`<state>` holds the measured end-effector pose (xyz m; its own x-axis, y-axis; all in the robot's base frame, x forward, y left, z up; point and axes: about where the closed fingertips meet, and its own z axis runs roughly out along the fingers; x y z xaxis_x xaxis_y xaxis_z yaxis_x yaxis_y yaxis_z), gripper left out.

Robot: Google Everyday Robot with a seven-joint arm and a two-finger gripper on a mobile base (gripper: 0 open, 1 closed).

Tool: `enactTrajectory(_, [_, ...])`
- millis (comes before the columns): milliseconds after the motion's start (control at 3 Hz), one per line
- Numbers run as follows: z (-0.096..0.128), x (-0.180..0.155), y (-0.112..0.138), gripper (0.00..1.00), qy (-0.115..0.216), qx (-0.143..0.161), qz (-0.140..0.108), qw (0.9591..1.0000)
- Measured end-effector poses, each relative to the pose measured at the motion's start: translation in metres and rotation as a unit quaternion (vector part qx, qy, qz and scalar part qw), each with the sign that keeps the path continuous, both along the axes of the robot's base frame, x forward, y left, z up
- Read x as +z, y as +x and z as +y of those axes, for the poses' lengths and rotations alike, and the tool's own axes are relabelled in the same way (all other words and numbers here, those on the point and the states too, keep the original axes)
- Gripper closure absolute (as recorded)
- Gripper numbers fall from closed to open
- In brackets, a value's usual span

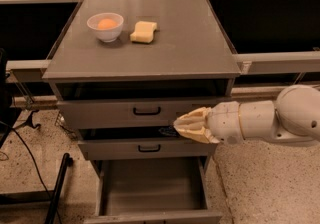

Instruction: Place rxbar blueberry into bottom drawer

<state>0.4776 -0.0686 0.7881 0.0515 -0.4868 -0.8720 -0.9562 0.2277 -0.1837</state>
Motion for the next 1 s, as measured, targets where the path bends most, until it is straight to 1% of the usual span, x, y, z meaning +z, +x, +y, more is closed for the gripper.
enactTrajectory(333, [0.003, -0.043, 0.012, 1.0, 0.006, 0.015, 0.002, 0.9999])
enactTrajectory(667, [0.005, -0.08, 0.018, 1.0, 0.009, 0.024, 0.015, 0.9995])
enactTrajectory(1000, [0.009, -0.117, 0.013, 1.0, 0.016, 0.035, 0.032, 0.9988])
